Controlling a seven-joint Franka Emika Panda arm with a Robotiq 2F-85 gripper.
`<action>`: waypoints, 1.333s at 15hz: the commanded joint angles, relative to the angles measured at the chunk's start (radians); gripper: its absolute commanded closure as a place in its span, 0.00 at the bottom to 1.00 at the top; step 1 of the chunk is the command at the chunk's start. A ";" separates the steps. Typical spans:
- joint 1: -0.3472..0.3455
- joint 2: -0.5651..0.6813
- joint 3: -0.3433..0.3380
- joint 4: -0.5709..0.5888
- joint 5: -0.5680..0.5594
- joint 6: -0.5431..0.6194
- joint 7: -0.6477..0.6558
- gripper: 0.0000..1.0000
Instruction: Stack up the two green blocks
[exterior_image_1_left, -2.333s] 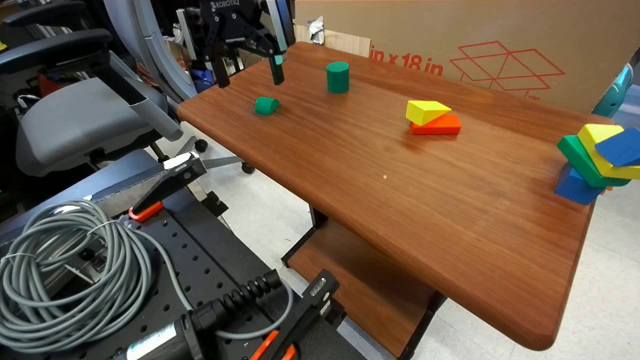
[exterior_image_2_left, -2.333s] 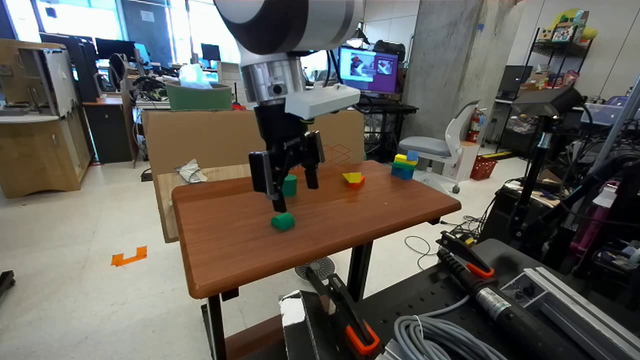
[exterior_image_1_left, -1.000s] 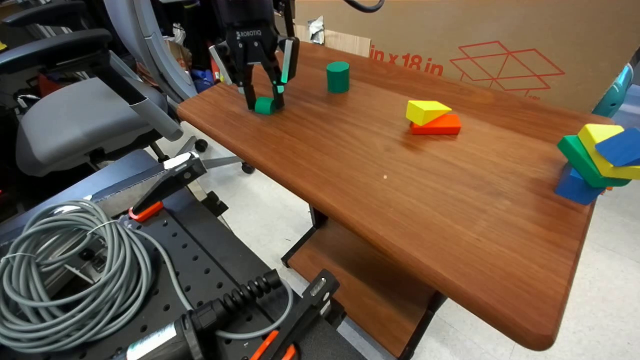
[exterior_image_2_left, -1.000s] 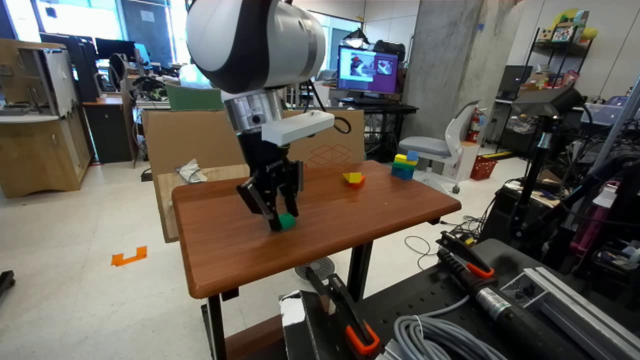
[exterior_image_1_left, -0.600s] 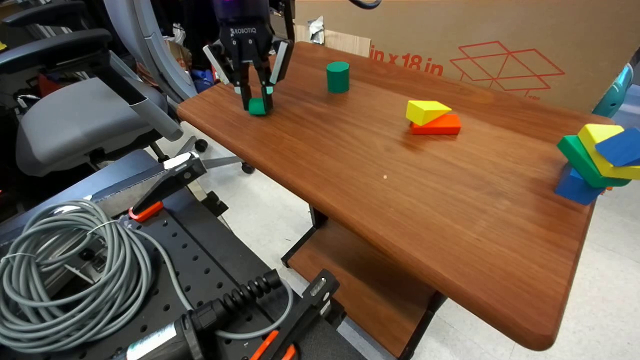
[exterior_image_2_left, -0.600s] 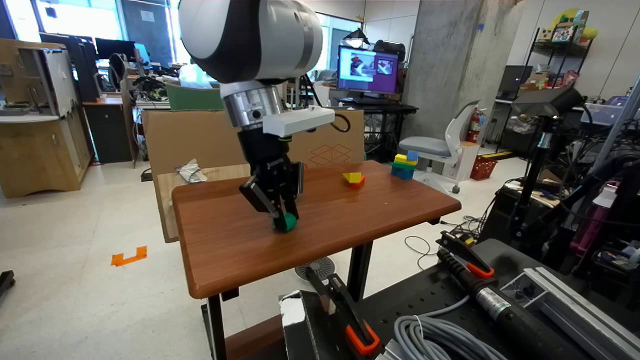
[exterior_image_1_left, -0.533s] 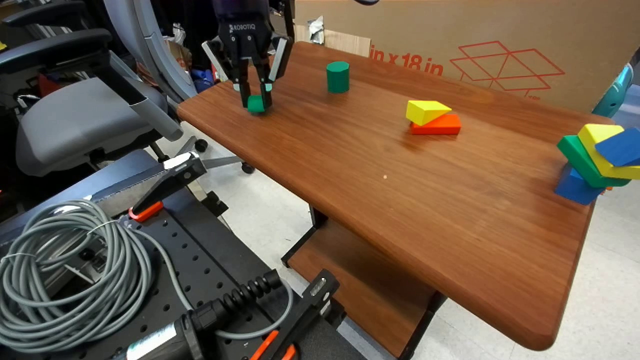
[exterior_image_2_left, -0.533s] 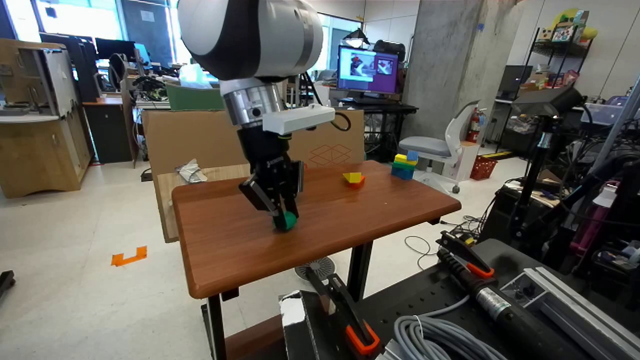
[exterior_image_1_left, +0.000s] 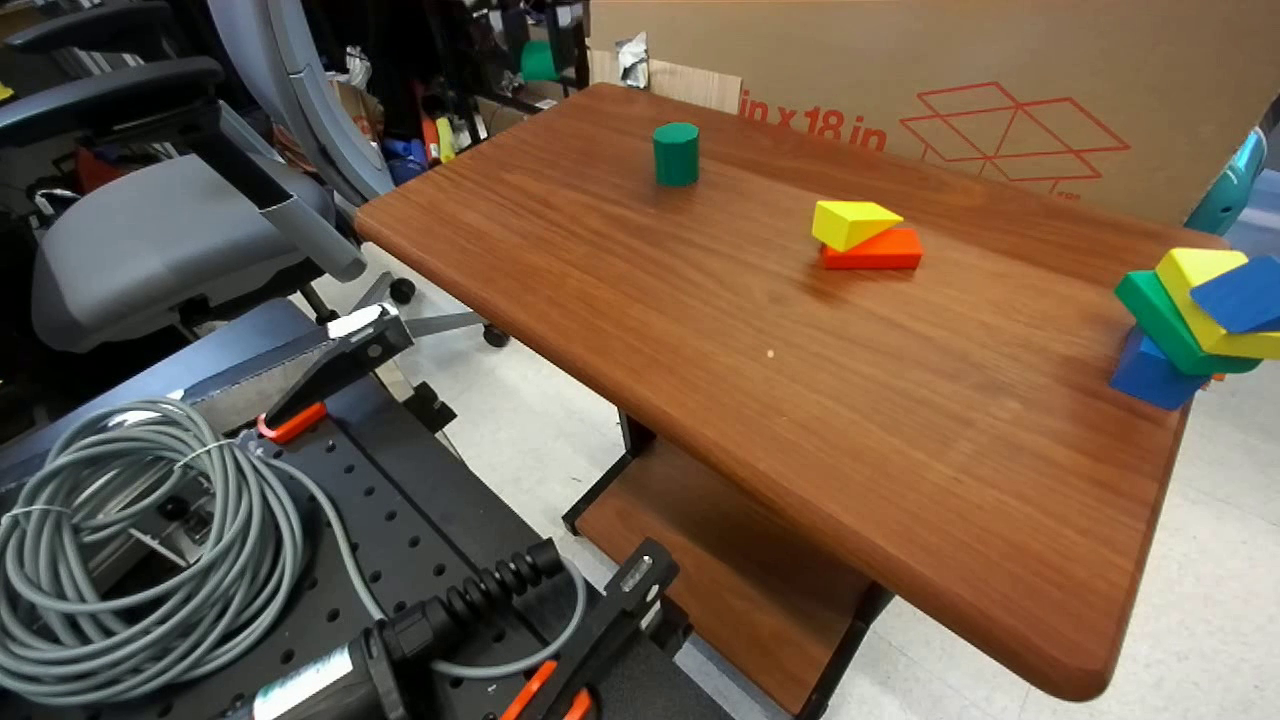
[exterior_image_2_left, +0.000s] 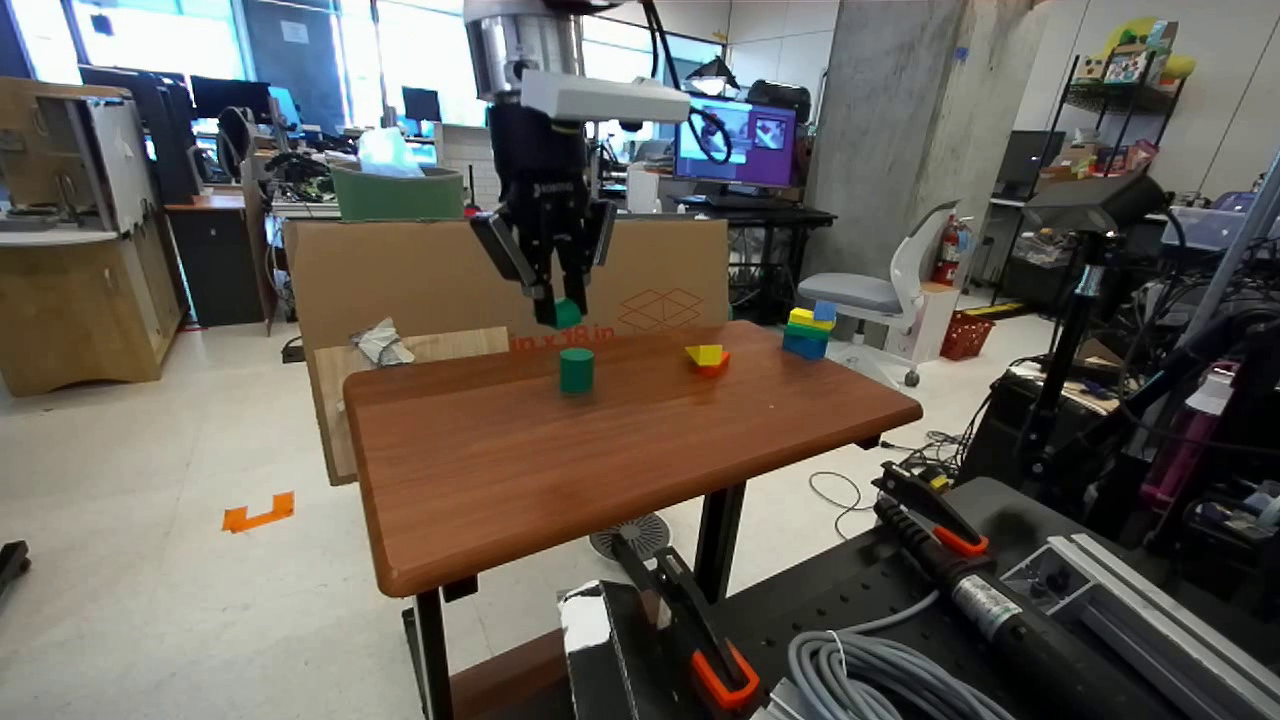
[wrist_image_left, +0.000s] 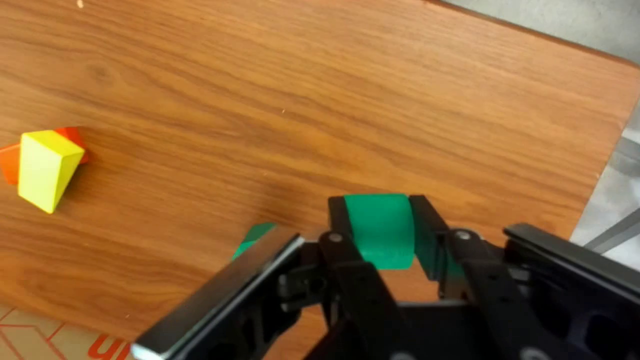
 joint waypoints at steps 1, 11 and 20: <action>-0.009 0.005 -0.032 0.065 -0.001 -0.019 0.068 0.92; 0.002 0.176 -0.091 0.270 -0.007 -0.076 0.190 0.92; 0.002 0.262 -0.101 0.327 0.007 -0.115 0.242 0.92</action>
